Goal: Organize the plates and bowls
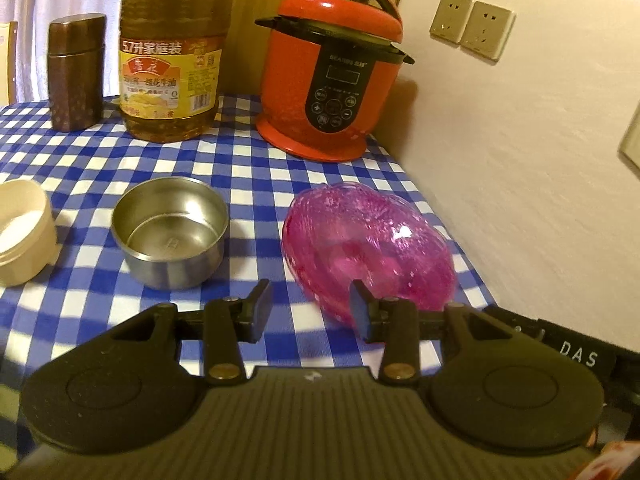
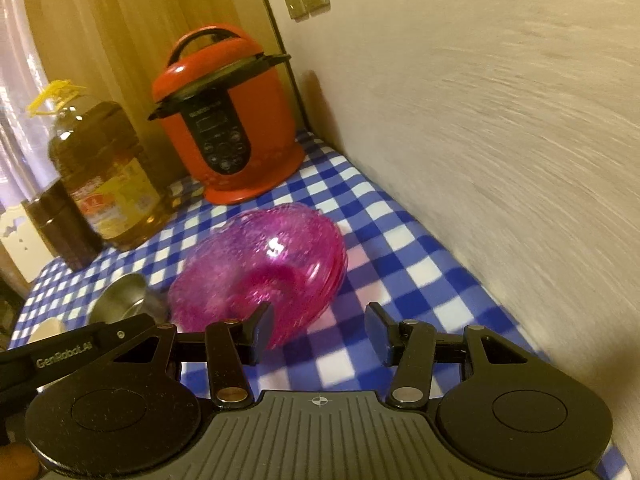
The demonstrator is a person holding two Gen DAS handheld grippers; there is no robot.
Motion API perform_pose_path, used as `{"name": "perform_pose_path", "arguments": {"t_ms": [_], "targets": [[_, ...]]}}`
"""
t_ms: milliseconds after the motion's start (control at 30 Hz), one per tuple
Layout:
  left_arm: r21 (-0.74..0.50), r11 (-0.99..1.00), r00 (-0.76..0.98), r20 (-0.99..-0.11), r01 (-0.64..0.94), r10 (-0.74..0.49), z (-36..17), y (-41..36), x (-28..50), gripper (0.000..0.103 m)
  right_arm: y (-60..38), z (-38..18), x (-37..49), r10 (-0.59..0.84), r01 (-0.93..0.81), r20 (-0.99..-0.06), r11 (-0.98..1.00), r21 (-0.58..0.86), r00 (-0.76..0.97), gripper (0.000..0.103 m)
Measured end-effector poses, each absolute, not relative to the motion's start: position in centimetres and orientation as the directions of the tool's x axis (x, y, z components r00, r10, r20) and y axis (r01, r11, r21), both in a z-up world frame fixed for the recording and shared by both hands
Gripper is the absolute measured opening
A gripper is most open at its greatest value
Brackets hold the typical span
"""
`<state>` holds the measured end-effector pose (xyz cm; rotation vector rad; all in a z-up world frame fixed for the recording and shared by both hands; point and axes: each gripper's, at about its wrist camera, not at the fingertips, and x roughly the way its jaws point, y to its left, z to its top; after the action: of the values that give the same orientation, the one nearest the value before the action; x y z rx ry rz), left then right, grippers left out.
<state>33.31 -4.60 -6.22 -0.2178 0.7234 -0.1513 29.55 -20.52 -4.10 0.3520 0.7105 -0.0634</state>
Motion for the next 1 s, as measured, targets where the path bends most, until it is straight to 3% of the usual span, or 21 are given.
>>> {"name": "perform_pose_path", "arguments": {"t_ms": [1000], "targets": [[-0.253,0.967,0.752,-0.643,-0.029,-0.145,-0.7,0.0,13.0,0.038,-14.4,1.5,13.8,0.194,0.042,-0.662,0.945,0.323,0.724,0.051]]}}
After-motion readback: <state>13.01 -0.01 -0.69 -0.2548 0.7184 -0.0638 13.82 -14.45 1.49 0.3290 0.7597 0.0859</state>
